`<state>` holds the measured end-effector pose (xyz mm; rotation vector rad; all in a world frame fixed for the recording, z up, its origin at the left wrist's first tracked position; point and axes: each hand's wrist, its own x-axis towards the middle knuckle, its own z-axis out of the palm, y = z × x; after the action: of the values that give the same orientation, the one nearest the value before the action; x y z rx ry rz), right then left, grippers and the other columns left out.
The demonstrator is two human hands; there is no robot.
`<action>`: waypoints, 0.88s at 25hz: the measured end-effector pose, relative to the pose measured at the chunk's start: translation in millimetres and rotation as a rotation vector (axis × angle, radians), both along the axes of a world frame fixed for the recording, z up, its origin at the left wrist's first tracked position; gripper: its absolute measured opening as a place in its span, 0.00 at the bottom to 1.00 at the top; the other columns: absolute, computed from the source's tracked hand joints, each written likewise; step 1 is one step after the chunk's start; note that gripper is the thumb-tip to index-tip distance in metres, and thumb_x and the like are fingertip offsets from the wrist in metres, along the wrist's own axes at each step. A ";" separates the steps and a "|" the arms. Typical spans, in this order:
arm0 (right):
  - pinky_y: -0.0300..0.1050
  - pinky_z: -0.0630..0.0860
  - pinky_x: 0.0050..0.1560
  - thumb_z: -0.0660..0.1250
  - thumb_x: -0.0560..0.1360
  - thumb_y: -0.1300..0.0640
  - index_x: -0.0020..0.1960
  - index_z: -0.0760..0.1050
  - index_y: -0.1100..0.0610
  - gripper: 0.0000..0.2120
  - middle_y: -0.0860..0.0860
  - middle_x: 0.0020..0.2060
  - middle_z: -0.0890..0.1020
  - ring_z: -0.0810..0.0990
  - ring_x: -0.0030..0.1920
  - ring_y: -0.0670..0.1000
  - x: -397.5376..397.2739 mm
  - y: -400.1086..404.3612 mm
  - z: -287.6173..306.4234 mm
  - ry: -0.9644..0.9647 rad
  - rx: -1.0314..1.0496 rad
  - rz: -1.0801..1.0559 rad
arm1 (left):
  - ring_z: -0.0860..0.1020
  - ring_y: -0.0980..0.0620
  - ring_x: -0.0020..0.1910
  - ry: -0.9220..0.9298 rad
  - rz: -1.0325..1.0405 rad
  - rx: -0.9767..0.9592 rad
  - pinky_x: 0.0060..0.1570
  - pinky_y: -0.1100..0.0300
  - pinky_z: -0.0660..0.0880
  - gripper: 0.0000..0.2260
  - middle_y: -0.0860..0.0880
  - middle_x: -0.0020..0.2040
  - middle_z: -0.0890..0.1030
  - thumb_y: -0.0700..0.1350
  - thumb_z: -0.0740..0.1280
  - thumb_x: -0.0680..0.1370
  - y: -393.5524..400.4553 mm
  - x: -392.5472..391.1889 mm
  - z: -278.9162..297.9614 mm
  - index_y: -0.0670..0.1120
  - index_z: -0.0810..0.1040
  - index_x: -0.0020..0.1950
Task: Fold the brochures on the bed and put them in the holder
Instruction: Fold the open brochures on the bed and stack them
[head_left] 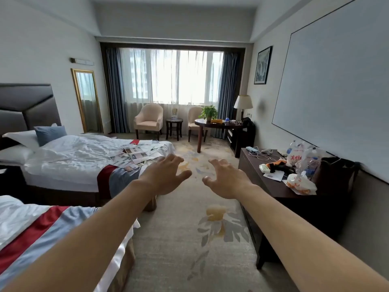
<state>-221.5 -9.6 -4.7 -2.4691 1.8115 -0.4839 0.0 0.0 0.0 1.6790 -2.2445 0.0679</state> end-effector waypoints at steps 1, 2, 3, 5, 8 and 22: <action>0.57 0.68 0.66 0.59 0.77 0.36 0.79 0.54 0.48 0.35 0.52 0.75 0.64 0.66 0.73 0.57 1.1 -8.1 -0.9 -0.001 0.006 0.001 | 0.64 0.47 0.74 0.011 -0.002 0.015 0.67 0.46 0.67 0.31 0.49 0.77 0.64 0.67 0.54 0.79 -8.8 -1.9 -0.8 0.51 0.62 0.77; 0.57 0.68 0.66 0.60 0.77 0.36 0.79 0.54 0.48 0.35 0.52 0.75 0.64 0.66 0.73 0.57 0.9 -17.5 -2.3 0.002 0.006 -0.004 | 0.64 0.47 0.75 0.015 0.001 0.019 0.67 0.46 0.67 0.31 0.49 0.77 0.64 0.67 0.54 0.79 -17.9 -3.7 -1.2 0.51 0.62 0.77; 0.57 0.68 0.66 0.60 0.77 0.36 0.79 0.54 0.48 0.35 0.52 0.75 0.65 0.66 0.73 0.57 -1.0 -30.3 -5.6 0.007 0.007 -0.009 | 0.64 0.47 0.75 0.007 0.002 0.017 0.68 0.46 0.66 0.31 0.49 0.77 0.64 0.67 0.54 0.79 -30.8 -6.2 -2.9 0.51 0.62 0.77; 0.58 0.68 0.66 0.60 0.77 0.36 0.79 0.54 0.48 0.35 0.51 0.75 0.65 0.66 0.73 0.57 -6.7 -55.4 -8.4 0.006 0.019 -0.015 | 0.64 0.47 0.75 -0.007 0.009 0.035 0.68 0.46 0.66 0.30 0.49 0.77 0.64 0.66 0.55 0.79 -55.2 -11.4 -2.7 0.51 0.63 0.77; 0.58 0.68 0.66 0.60 0.77 0.36 0.78 0.55 0.48 0.34 0.51 0.75 0.65 0.66 0.73 0.56 -13.9 -92.6 -7.9 0.006 0.022 0.001 | 0.64 0.47 0.74 -0.018 0.029 0.043 0.68 0.47 0.66 0.30 0.49 0.76 0.65 0.66 0.55 0.80 -89.3 -16.5 -2.3 0.51 0.63 0.76; 0.57 0.69 0.67 0.61 0.78 0.37 0.78 0.57 0.48 0.34 0.51 0.75 0.66 0.66 0.73 0.55 15.1 -270.6 -5.2 -0.019 0.040 0.020 | 0.63 0.47 0.75 -0.045 0.065 0.059 0.68 0.45 0.66 0.31 0.50 0.78 0.63 0.67 0.54 0.79 -267.4 13.0 1.3 0.52 0.61 0.77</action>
<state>-206.4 -280.2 -9.9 -2.4456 1.7698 -0.4640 13.0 -267.4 1.3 1.7990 -2.2446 0.0560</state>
